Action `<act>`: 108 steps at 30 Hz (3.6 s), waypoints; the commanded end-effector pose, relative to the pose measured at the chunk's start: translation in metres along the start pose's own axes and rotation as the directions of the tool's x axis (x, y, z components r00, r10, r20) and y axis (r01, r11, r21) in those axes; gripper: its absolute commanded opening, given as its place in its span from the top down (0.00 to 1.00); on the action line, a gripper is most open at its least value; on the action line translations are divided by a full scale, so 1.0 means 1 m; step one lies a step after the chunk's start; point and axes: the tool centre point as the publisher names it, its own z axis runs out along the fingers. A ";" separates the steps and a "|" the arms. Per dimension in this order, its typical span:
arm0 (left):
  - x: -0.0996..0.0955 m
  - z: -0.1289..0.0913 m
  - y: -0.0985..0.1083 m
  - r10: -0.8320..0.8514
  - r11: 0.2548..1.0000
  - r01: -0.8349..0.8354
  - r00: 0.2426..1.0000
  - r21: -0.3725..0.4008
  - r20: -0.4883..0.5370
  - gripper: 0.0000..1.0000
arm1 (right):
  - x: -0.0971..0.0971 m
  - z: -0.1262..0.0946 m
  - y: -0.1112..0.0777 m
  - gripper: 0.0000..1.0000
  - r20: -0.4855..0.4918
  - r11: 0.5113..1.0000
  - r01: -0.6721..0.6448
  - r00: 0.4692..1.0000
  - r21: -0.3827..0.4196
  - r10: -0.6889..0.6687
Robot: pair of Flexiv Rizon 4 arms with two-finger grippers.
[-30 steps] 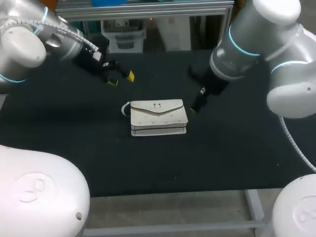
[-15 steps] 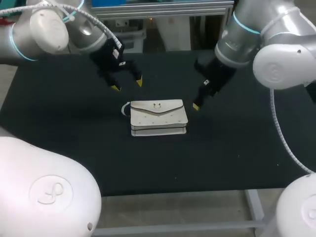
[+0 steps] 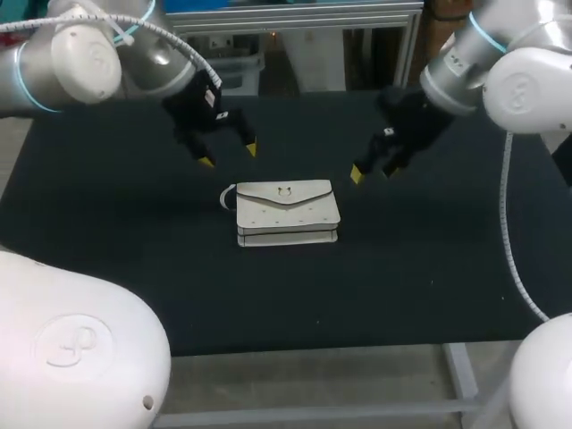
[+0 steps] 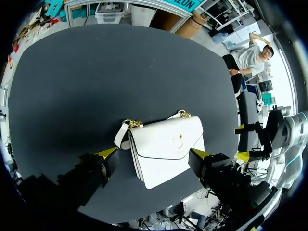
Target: Pick up the bag, open it, inspect its contents, close it, and place it on the opposite side
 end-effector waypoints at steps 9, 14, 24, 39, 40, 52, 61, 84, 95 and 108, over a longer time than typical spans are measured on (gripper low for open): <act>-0.005 0.001 0.013 -0.114 0.986 0.113 0.993 0.125 0.000 0.00 | -0.002 -0.003 -0.011 0.00 0.020 0.963 -0.166 0.984 -0.214 0.174; -0.005 0.001 0.013 -0.114 0.986 0.113 0.993 0.125 0.000 0.00 | -0.002 -0.003 -0.011 0.00 0.020 0.963 -0.166 0.984 -0.214 0.174; -0.005 0.001 0.013 -0.114 0.986 0.113 0.993 0.125 0.000 0.00 | -0.002 -0.003 -0.011 0.00 0.020 0.963 -0.166 0.984 -0.214 0.174; -0.015 0.016 0.025 -0.200 0.974 0.206 0.978 0.093 -0.062 0.00 | 0.003 0.012 0.000 0.00 -0.183 0.907 -0.417 0.898 -0.055 0.401; -0.016 0.016 0.026 -0.203 0.974 0.209 0.977 0.090 -0.070 0.00 | 0.003 0.015 0.001 0.00 -0.188 0.903 -0.426 0.892 -0.045 0.411; -0.018 0.036 0.036 -0.168 0.985 0.170 0.967 -0.002 -0.192 0.00 | 0.015 0.046 0.008 0.00 -0.235 0.897 -0.440 0.867 0.052 0.439; -0.016 0.056 0.037 -0.113 0.993 0.112 0.955 -0.021 -0.276 0.02 | 0.010 0.066 0.012 0.00 -0.301 0.872 -0.484 0.822 0.078 0.483; -0.016 0.077 0.027 -0.077 0.997 0.075 0.915 -0.021 -0.396 0.25 | 0.019 0.101 0.043 0.25 -0.429 0.833 -0.549 0.738 0.069 0.522; -0.015 0.079 0.026 -0.068 0.998 0.058 0.897 -0.037 -0.438 0.31 | 0.018 0.113 0.047 0.44 -0.473 0.825 -0.564 0.716 0.043 0.514; -0.010 0.090 0.023 -0.077 0.997 0.059 0.873 -0.052 -0.481 0.43 | 0.016 0.115 0.048 0.58 -0.506 0.823 -0.569 0.706 0.013 0.496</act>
